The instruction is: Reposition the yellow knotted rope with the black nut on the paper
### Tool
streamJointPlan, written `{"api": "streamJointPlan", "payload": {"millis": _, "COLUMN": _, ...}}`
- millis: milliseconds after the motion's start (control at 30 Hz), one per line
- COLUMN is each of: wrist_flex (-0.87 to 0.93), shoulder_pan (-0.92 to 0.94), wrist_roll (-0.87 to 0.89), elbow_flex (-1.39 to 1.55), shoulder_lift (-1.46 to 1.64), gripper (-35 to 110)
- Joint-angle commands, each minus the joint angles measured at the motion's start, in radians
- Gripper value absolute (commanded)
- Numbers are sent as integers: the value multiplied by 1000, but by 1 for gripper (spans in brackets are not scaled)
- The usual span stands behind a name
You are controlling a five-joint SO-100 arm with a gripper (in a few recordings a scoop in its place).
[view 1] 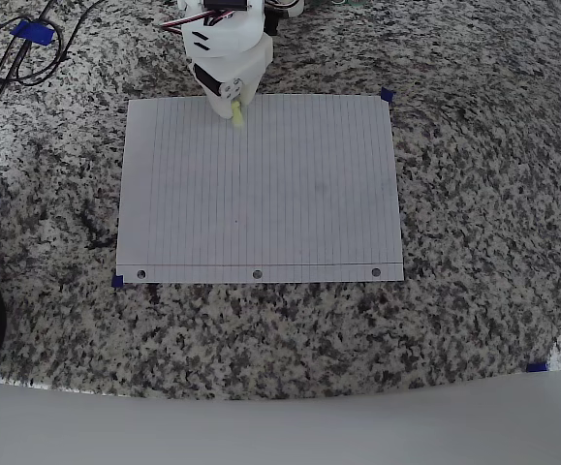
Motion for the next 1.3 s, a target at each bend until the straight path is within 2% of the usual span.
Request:
{"api": "streamJointPlan", "payload": {"millis": 0, "wrist_flex": 3, "shoulder_pan": 9, "wrist_roll": -8, "elbow_flex": -31, "shoulder_lift": -3, "gripper": 28}}
{"api": "streamJointPlan", "payload": {"millis": 267, "wrist_flex": 15, "shoulder_pan": 26, "wrist_roll": -8, "elbow_flex": -31, "shoulder_lift": -3, "gripper": 26}}
{"api": "streamJointPlan", "payload": {"millis": 333, "wrist_flex": 14, "shoulder_pan": 28, "wrist_roll": -8, "elbow_flex": -28, "shoulder_lift": -3, "gripper": 20}}
{"api": "streamJointPlan", "payload": {"millis": 400, "wrist_flex": -2, "shoulder_pan": 29, "wrist_roll": -6, "elbow_flex": -23, "shoulder_lift": -5, "gripper": 0}}
{"api": "streamJointPlan", "payload": {"millis": 833, "wrist_flex": -48, "shoulder_pan": 23, "wrist_roll": 55, "elbow_flex": -21, "shoulder_lift": 72, "gripper": 0}}
{"api": "streamJointPlan", "payload": {"millis": 1267, "wrist_flex": -276, "shoulder_pan": 147, "wrist_roll": 275, "elbow_flex": -20, "shoulder_lift": 318, "gripper": 0}}
